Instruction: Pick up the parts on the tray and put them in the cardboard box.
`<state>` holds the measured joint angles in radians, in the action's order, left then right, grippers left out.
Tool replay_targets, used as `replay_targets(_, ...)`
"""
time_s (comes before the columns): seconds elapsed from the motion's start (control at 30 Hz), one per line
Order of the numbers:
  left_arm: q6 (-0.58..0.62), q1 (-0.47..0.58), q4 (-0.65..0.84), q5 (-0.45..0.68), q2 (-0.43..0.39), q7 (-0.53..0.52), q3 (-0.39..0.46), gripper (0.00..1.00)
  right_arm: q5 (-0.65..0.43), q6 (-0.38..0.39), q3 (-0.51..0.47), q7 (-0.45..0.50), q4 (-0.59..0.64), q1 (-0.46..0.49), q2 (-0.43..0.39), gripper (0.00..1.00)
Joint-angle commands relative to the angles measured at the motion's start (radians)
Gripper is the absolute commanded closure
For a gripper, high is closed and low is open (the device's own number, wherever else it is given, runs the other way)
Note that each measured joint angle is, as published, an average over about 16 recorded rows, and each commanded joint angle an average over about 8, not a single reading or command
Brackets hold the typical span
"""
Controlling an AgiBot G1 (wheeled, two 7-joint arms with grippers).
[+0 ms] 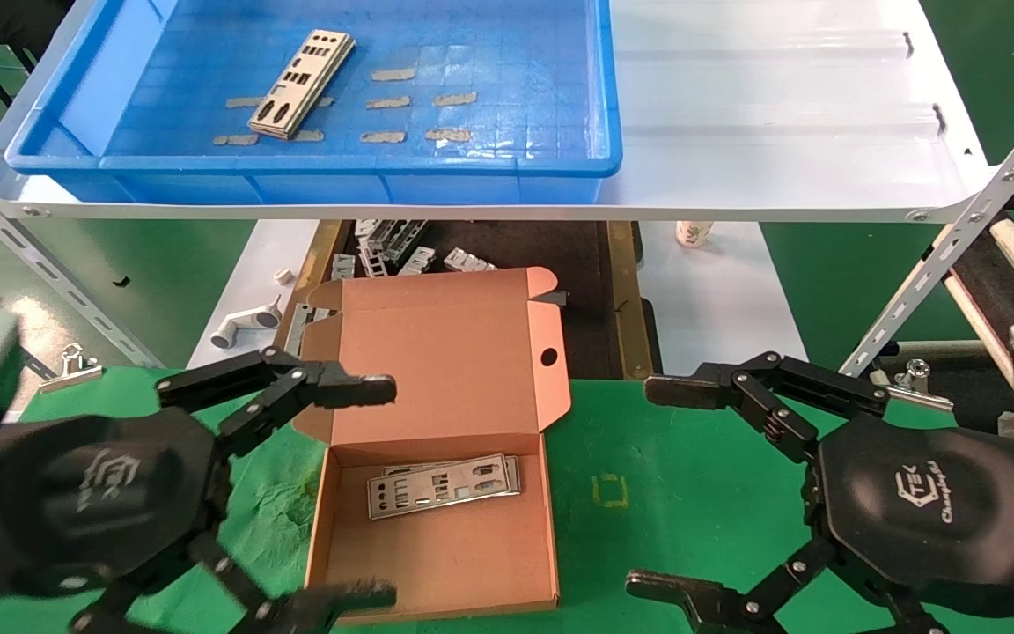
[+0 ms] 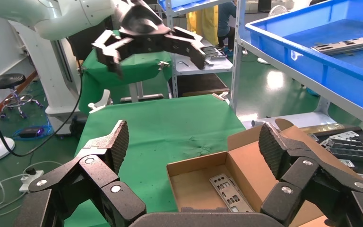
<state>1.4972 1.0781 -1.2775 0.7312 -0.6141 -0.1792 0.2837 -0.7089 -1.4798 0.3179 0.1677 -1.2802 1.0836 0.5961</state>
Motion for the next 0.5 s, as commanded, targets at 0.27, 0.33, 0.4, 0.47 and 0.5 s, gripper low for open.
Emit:
replay_targets(0.27,-0.003,-0.018,-0.035,-0.009,0.015,-0.019,-0.021,0.00,0.000,0.000,0.000,0.000,0.000,0.000,0.000,0.00)
replay_targets(0.33,-0.003,-0.016,-0.030,-0.008,0.013,-0.017,-0.018,0.00,0.000,0.000,0.000,0.000,0.000,0.000,0.000,0.00)
replay_targets(0.4,-0.003,-0.014,-0.026,-0.007,0.011,-0.015,-0.016,0.00,0.000,0.000,0.000,0.000,0.000,0.000,0.000,0.00)
replay_targets(0.47,-0.003,-0.012,-0.022,-0.006,0.009,-0.014,-0.014,0.00,0.000,0.000,0.000,0.000,0.000,0.000,0.000,0.00)
replay_targets(0.5,-0.003,-0.011,-0.021,-0.005,0.009,-0.013,-0.013,0.00,0.000,0.000,0.000,0.000,0.000,0.000,0.000,0.00)
